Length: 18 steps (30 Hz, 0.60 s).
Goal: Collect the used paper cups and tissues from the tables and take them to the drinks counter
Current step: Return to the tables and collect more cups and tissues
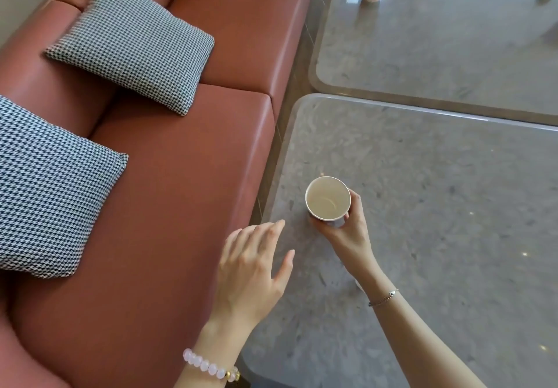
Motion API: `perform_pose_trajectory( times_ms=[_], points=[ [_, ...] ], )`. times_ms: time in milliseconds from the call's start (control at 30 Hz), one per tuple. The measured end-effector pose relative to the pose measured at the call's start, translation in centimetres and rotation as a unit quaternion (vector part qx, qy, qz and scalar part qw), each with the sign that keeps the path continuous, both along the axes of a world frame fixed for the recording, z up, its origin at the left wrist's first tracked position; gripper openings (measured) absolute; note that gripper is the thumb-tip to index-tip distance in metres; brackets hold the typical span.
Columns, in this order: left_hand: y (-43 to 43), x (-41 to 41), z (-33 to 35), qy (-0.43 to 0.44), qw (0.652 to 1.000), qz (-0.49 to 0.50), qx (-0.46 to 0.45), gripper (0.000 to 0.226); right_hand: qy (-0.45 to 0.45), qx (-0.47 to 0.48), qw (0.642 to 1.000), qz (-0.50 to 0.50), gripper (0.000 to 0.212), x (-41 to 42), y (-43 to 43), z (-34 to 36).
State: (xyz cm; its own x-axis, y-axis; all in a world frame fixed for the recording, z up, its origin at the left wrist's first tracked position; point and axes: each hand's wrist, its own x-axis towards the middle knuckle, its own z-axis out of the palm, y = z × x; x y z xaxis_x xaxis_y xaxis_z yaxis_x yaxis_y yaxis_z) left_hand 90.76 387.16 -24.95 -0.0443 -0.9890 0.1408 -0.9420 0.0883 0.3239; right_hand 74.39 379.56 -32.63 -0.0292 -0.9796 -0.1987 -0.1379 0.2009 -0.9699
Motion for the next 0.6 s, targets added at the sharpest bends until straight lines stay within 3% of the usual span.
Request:
perform_pose_trajectory(
  times_ms=[600],
  points=[
    [-2.4, -1.6, 6.3, 0.0, 0.992, -0.078, -0.101, 0.045, -0.008, -0.139, 0.987, -0.083, 0.062, -4.1, 2.0, 10.7]
  ],
)
